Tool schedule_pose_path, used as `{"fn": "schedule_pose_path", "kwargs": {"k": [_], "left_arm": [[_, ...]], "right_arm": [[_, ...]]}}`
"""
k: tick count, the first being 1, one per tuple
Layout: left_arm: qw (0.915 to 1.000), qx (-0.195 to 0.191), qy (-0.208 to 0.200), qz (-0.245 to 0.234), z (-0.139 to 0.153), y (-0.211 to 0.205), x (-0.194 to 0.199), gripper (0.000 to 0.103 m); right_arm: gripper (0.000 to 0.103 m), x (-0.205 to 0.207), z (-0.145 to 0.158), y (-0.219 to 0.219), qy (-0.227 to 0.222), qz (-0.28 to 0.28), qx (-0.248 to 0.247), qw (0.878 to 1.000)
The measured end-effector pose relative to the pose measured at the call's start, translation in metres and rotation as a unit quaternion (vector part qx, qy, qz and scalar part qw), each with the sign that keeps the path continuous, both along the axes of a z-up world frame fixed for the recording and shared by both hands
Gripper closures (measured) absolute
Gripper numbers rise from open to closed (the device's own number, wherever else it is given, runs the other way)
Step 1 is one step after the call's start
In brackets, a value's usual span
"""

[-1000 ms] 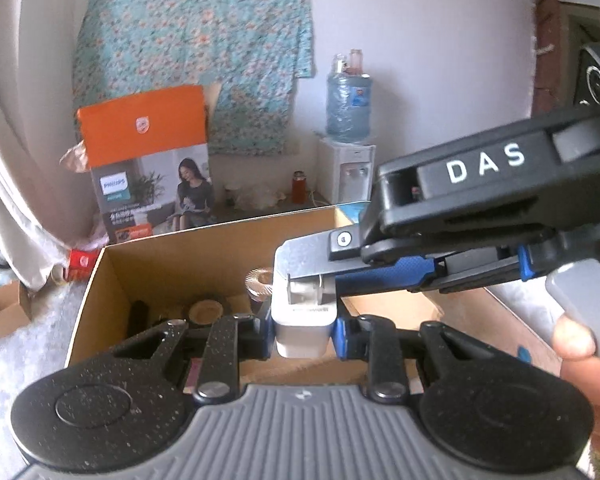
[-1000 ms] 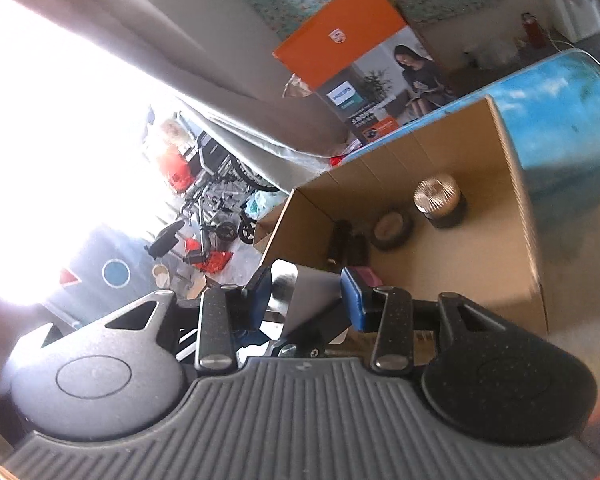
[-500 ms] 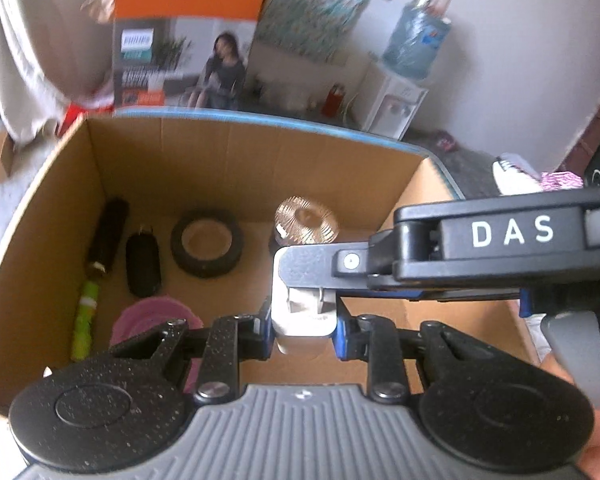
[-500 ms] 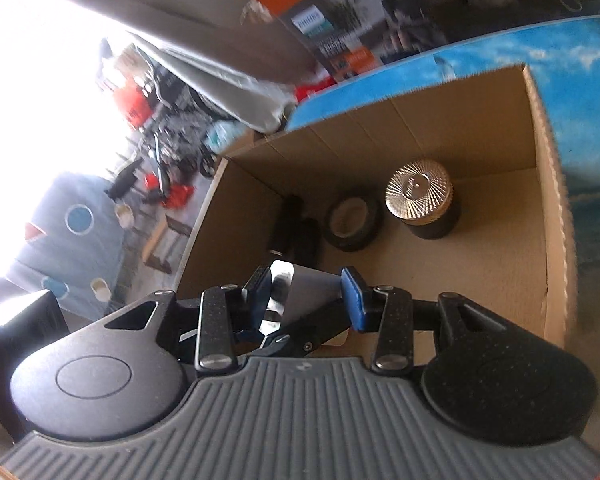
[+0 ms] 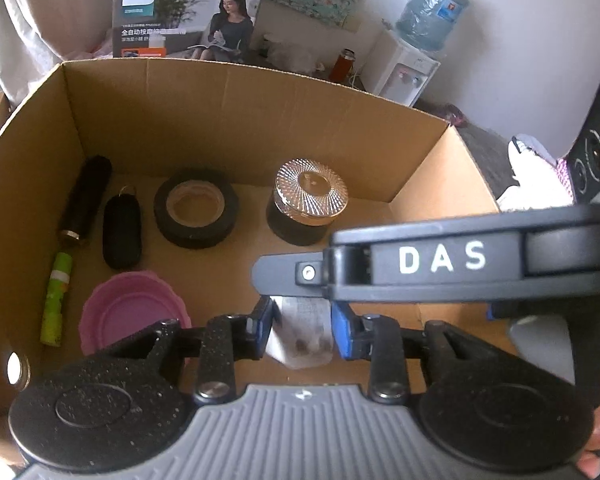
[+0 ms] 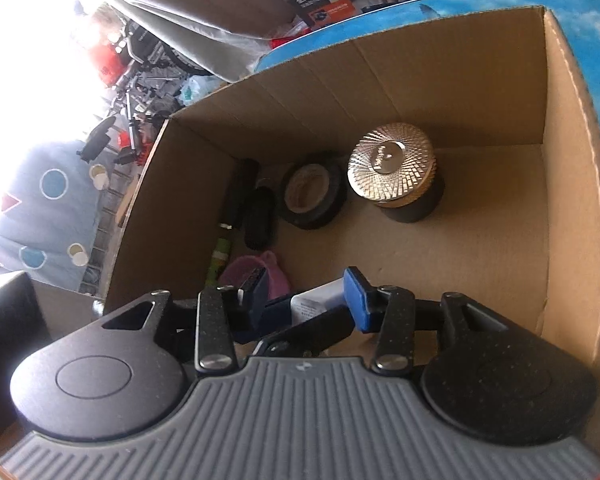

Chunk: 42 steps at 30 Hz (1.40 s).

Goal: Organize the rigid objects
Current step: 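Lower the charger into the box and open the right gripper, then withdraw the right gripper from the box toward the green dropper bottle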

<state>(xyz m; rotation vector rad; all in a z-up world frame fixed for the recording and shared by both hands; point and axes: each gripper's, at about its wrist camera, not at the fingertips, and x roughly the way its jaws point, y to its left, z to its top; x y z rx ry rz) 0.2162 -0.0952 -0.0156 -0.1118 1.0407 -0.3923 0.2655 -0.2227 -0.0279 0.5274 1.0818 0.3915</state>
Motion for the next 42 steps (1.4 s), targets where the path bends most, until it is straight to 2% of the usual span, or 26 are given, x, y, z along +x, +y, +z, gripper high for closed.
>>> {"fn": "schedule_pose_path", "kwargs": {"k": [4,11,13,18,22,27,32,42], "left_arm": [[0.9999,-0.001,-0.014,-0.006,0.005,-0.004,-0.009,0.067],[0.9961,0.012,-0.083,-0.029,0.032,-0.01,-0.037,0.042],[0.9941,0.016,-0.101,-0.038,0.04,-0.011,-0.049,0.037],[0.9876,0.027,-0.143,-0.06,0.063,-0.009,-0.087,0.023],[0.9831,0.034,-0.162,-0.079,0.073,-0.005,-0.116,0.018],[0.9785,0.051,-0.173,-0.099,0.076,0.005,-0.147,0.013],[0.9764,0.067,-0.175,-0.107,0.07,0.016,-0.175,0.011],[0.9777,0.095,-0.163,-0.092,0.052,0.032,-0.198,0.011]], "right_arm": [[0.06,0.001,-0.002,-0.003,-0.003,-0.006,0.005,1.0],[0.056,-0.023,0.024,-0.01,-0.086,-0.034,-0.008,0.996],[0.055,-0.038,0.035,-0.015,-0.112,-0.049,0.0,0.992],[0.044,-0.093,0.067,-0.025,-0.184,-0.082,0.01,0.98],[0.039,-0.144,0.083,-0.032,-0.229,-0.1,0.001,0.968],[0.036,-0.19,0.085,-0.04,-0.242,-0.123,0.013,0.962],[0.034,-0.225,0.072,-0.041,-0.233,-0.135,0.024,0.963],[0.033,-0.259,0.053,-0.022,-0.216,-0.129,0.03,0.967]]}}
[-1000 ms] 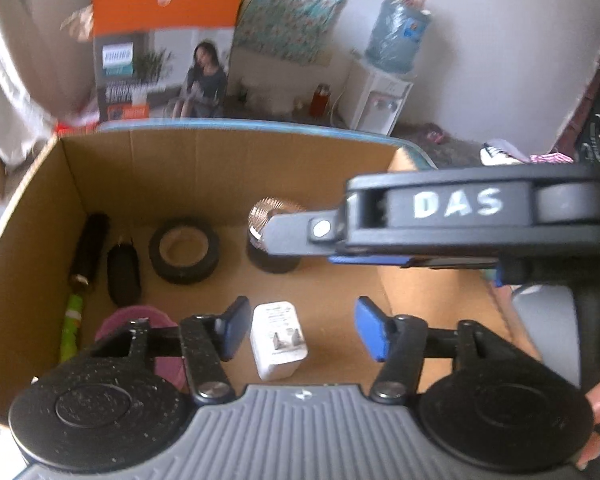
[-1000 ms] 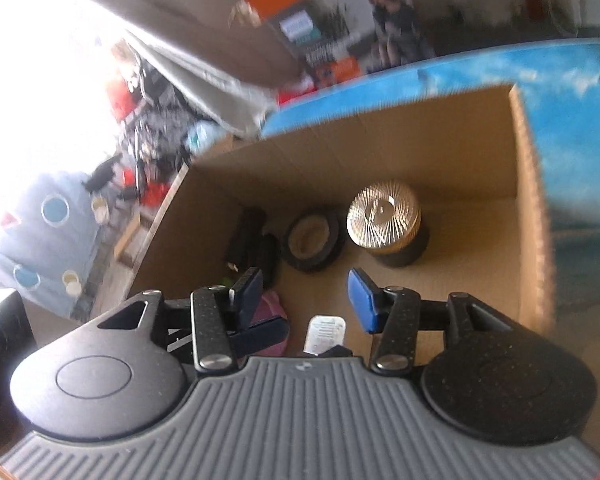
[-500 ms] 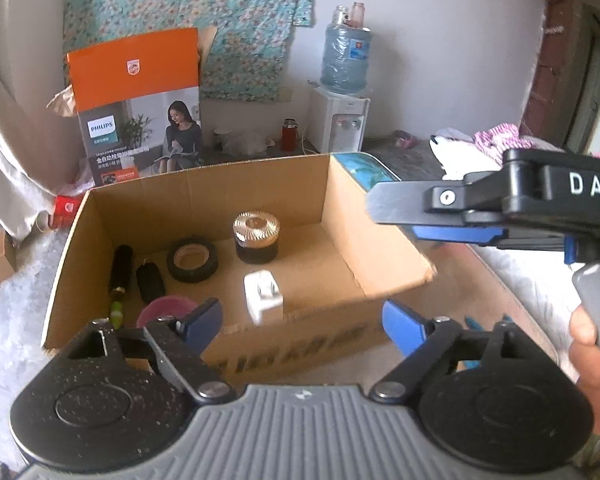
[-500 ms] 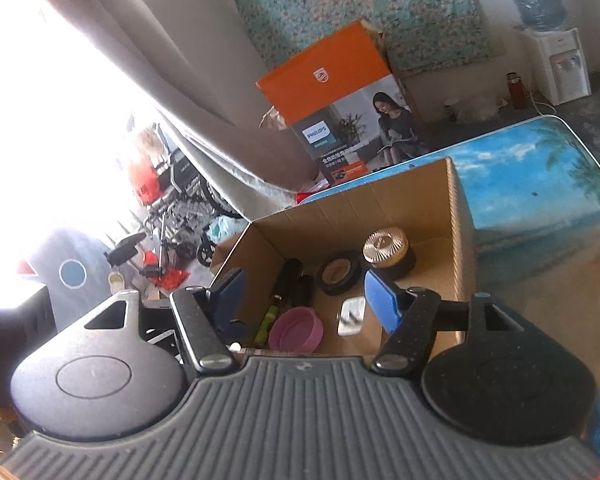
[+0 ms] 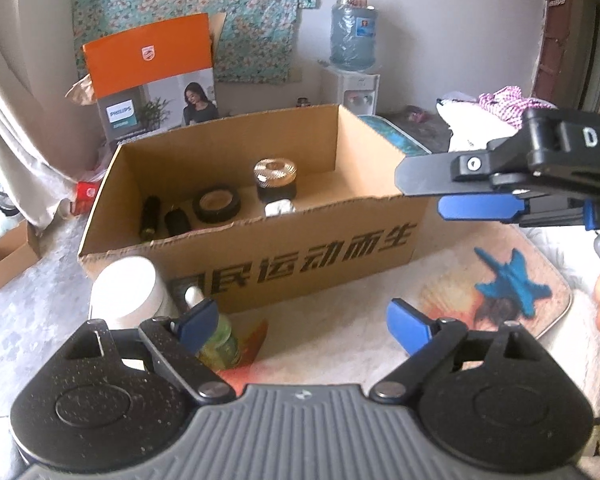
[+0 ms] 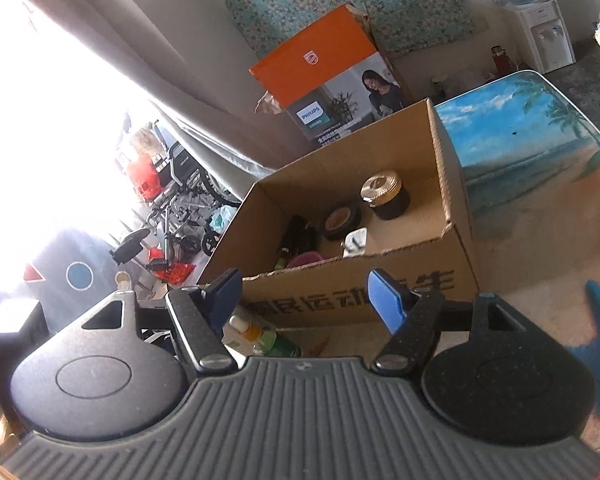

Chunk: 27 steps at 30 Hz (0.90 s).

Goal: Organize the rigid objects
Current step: 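Withdraw the right gripper from the box toward the green dropper bottle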

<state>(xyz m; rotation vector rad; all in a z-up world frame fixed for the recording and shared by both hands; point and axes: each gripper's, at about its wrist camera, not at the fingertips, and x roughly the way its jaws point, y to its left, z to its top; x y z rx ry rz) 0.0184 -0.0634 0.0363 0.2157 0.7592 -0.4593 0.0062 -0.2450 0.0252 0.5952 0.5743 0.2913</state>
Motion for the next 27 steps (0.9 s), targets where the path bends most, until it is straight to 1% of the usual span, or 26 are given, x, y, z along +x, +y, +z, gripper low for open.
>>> {"fn": "schedule_pose_path", "kwargs": {"k": [14,19,24,27], "left_arm": [[0.9995,0.023,-0.002,0.022,-0.022,0.013,-0.004,0.011],[0.9989,0.035,-0.014,0.028,-0.033,0.014,-0.003,0.011],[0.9972,0.053,-0.03,0.044,-0.05,0.015,-0.004,0.011],[0.997,0.052,-0.035,0.046,-0.059,0.017,-0.002,0.011]], "right_arm": [[0.033,0.012,-0.009,0.021,0.021,0.024,0.0,0.999],[0.033,0.016,-0.017,0.025,0.034,0.027,-0.002,0.999],[0.033,0.026,-0.026,0.028,0.048,0.034,0.008,0.998],[0.033,0.035,-0.033,0.033,0.061,0.046,0.017,0.997]]}}
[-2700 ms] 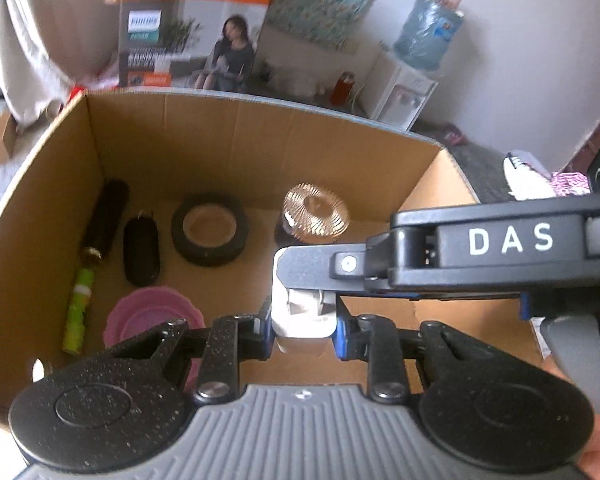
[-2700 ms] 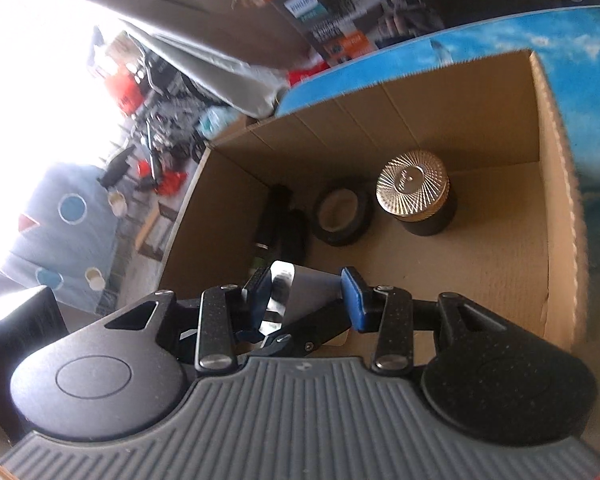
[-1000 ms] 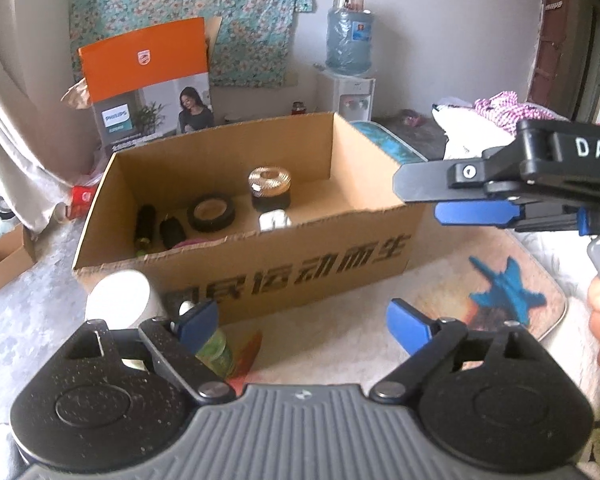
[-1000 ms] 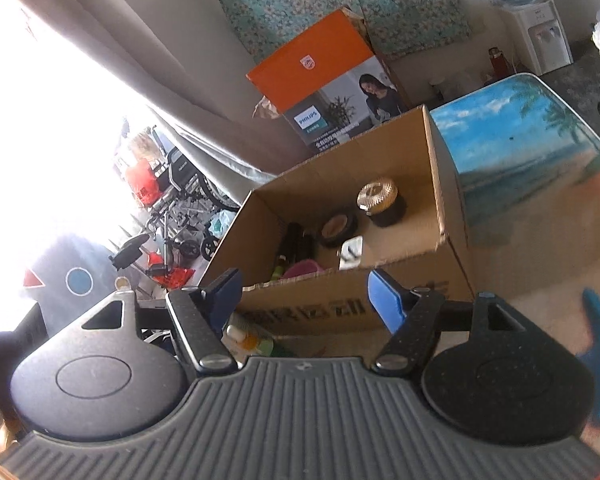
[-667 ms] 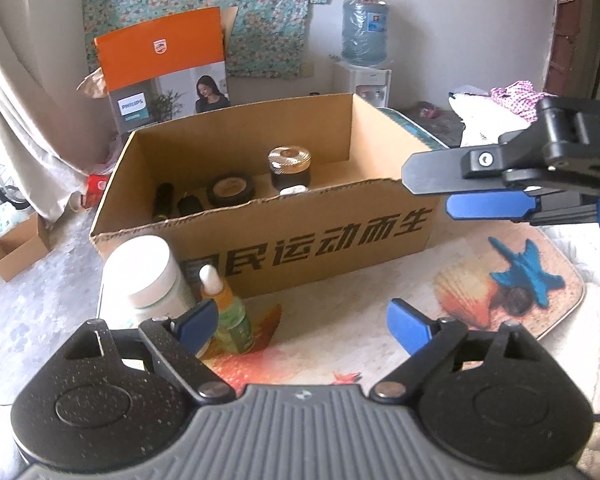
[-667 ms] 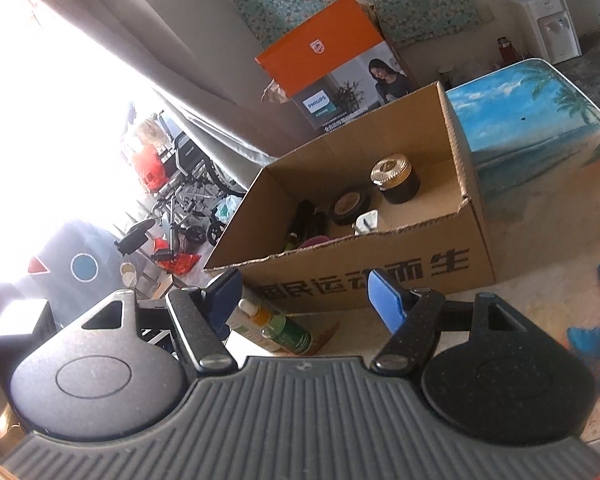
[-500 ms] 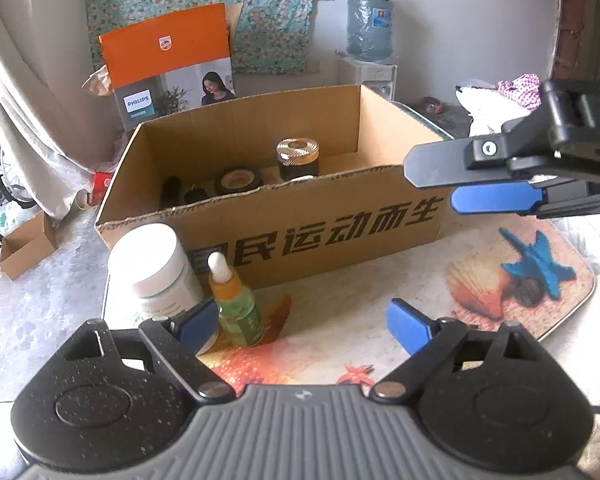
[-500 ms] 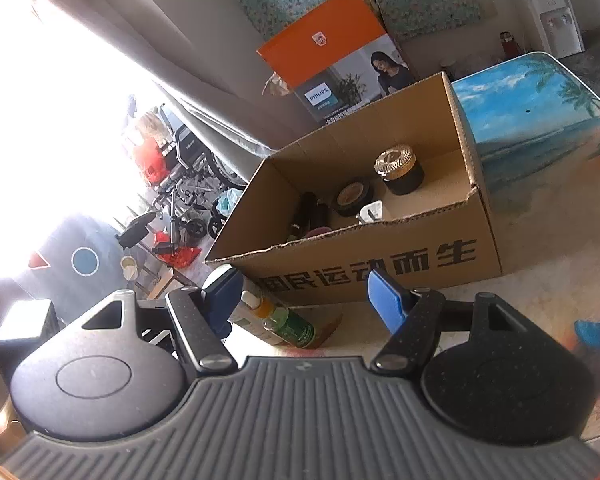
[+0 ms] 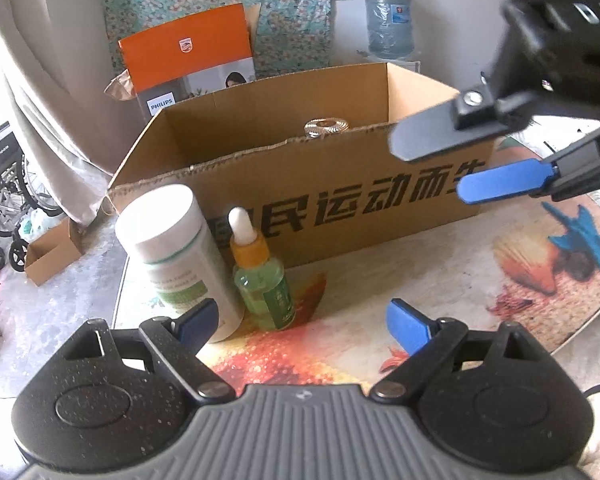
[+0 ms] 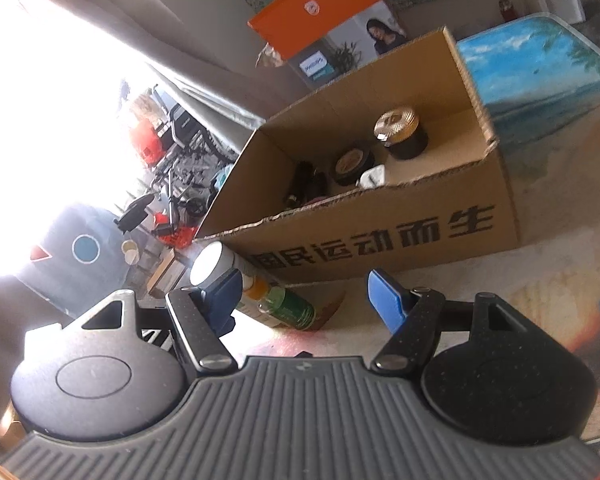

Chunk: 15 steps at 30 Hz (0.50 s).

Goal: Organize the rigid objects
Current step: 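Withdraw the right gripper from the box toward the green dropper bottle, then grasp the green dropper bottle by its orange cap with the right gripper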

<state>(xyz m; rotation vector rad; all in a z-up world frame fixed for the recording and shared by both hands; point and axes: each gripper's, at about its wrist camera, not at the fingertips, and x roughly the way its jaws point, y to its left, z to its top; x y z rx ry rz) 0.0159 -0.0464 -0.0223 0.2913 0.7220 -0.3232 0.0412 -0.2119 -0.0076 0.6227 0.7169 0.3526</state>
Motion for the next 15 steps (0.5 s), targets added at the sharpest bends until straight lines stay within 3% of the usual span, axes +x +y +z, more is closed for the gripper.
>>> {"fn": "schedule_pose_path", "kwargs": {"k": [8,15], "left_arm": [[0.9999,-0.011,-0.001,0.001,-0.019,0.008,0.012,0.029],[0.9993,-0.036,0.003,0.007,-0.029,0.018,0.023,0.045]], "right_arm": [[0.035,0.022,-0.004,0.039,-0.006,0.051,-0.032,0.998],[0.054,0.043,0.007,0.085,-0.042,0.113,-0.131,0.984]]}}
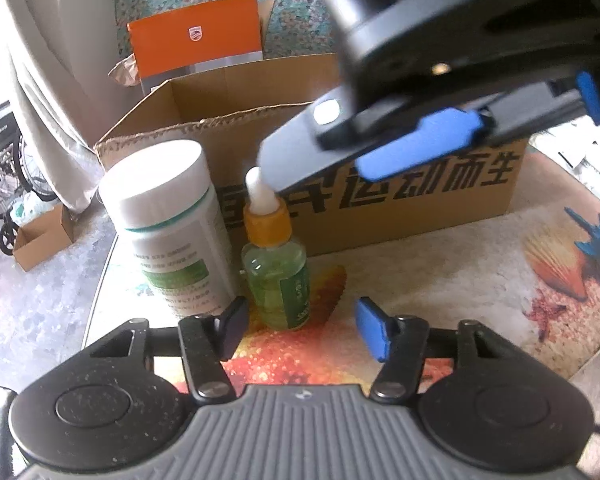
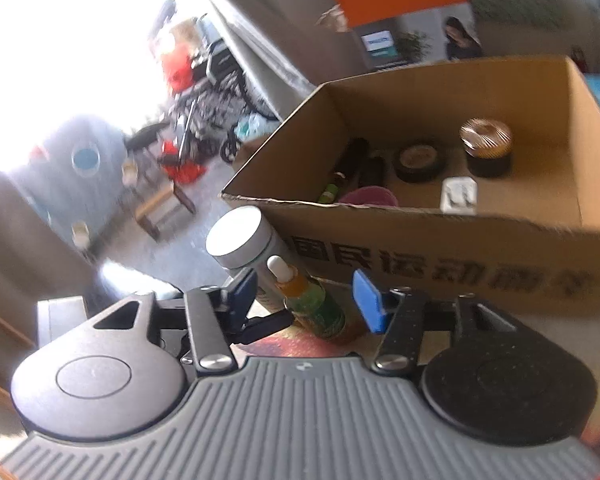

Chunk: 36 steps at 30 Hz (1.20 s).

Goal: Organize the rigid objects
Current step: 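Grasp the green dropper bottle by its orange cap with the right gripper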

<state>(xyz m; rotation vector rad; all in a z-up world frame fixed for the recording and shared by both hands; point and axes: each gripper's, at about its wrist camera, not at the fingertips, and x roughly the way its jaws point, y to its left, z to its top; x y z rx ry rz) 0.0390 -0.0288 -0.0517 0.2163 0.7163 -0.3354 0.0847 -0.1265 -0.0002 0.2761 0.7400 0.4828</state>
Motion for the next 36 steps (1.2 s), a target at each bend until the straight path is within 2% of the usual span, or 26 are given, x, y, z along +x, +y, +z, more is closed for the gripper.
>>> {"fn": "schedule_pose_path", "kwargs": {"k": [5,8,12,21,32,36], "left_arm": [[0.9999,-0.012,0.009,0.003,-0.006,0.004,0.007,0.053],[0.9998,-0.017,0.008,0.002,-0.006,0.005,0.009,0.055],[0.9996,-0.026,0.012,-0.004,-0.006,0.007,0.013,0.057],[0.9982,-0.038,0.02,-0.043,-0.003,-0.01,0.011,0.058],[0.9985,-0.02,0.017,-0.048,-0.008,-0.026,0.019,0.06],[0.9986,-0.019,0.016,-0.047,-0.007,-0.028,0.022,0.07]], "right_arm": [[0.062,0.014,0.0,0.022,-0.015,0.036,-0.045,0.998],[0.069,0.022,-0.002,0.03,-0.013,0.049,-0.056,0.997],[0.083,0.028,-0.004,0.033,-0.006,0.055,-0.056,0.997],[0.083,0.021,-0.004,0.01,0.007,0.022,-0.06,0.998],[0.083,0.012,-0.007,-0.01,0.019,0.001,-0.06,0.998],[0.083,0.014,-0.006,-0.008,0.022,-0.001,-0.059,0.998]]}}
